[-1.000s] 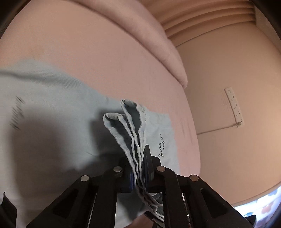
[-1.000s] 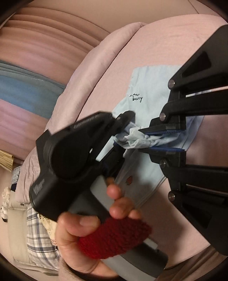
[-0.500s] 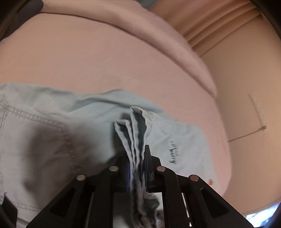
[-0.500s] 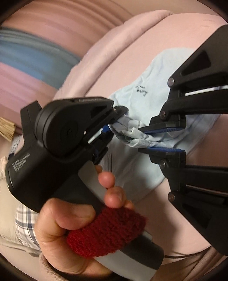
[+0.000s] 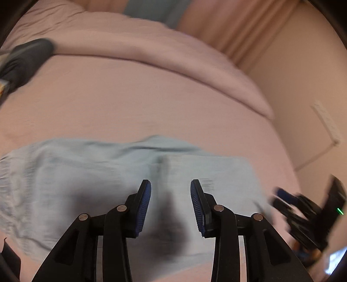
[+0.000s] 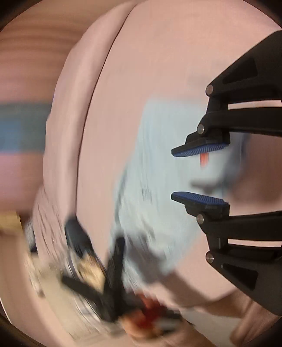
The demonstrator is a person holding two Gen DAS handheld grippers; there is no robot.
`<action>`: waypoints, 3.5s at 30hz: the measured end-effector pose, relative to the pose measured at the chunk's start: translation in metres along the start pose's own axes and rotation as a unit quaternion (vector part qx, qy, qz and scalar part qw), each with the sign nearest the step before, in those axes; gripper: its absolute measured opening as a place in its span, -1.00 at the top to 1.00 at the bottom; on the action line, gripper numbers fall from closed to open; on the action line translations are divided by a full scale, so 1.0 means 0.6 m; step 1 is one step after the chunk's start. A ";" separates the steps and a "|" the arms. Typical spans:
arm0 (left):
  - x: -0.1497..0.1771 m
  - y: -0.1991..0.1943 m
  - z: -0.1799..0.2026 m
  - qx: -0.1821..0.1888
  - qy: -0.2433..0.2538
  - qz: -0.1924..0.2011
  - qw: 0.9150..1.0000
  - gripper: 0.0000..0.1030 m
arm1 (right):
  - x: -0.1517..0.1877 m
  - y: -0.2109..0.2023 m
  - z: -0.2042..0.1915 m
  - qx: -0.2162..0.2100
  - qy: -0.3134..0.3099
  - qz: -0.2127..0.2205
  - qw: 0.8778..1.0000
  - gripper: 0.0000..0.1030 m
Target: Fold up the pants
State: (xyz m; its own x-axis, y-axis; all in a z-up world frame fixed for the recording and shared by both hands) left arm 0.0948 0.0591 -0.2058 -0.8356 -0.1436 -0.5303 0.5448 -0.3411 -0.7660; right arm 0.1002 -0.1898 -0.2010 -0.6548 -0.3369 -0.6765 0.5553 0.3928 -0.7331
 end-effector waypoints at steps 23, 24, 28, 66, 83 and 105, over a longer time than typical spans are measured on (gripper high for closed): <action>0.107 0.066 -0.024 0.010 0.006 -0.084 0.996 0.32 | -0.003 0.073 0.034 -0.041 0.061 -0.042 0.996 0.46; 0.103 0.067 -0.025 0.012 0.003 -0.085 0.996 0.31 | 0.002 0.052 0.016 -0.052 0.042 -0.036 0.997 0.48; 0.085 0.065 -0.033 0.027 -0.013 -0.085 0.996 0.32 | 0.067 0.024 -0.029 -0.082 0.010 -0.098 0.992 0.56; 0.012 0.036 -0.055 -0.091 -0.005 0.017 0.996 0.21 | 0.021 0.078 0.022 0.007 0.061 -0.056 0.997 0.51; 0.221 -0.206 -0.259 -0.026 -0.250 0.092 0.964 0.09 | 0.085 0.066 -0.145 -0.089 0.006 -0.078 0.993 0.30; 0.232 -0.141 -0.336 0.026 -0.375 0.092 0.922 -0.29 | 0.032 0.127 -0.369 -0.187 -0.071 -0.098 0.975 0.29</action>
State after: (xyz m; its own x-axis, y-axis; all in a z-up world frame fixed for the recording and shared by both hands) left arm -0.0532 0.2552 -0.2882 -0.5538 -0.7993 -0.2332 0.6944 -0.2888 -0.6591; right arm 0.0166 0.0231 -0.2543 -0.6378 -0.5405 -0.5488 0.1844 0.5846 -0.7901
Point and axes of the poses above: each gripper's, at about its wrist camera, not at the fingertips, and y roughly the way its jaws point, z to its right, x to its underside, the point moved 1 cm from there along y, roughly the way its jaws point, and after that the axes turned 7 degrees about -x, right-handed, at the moved point
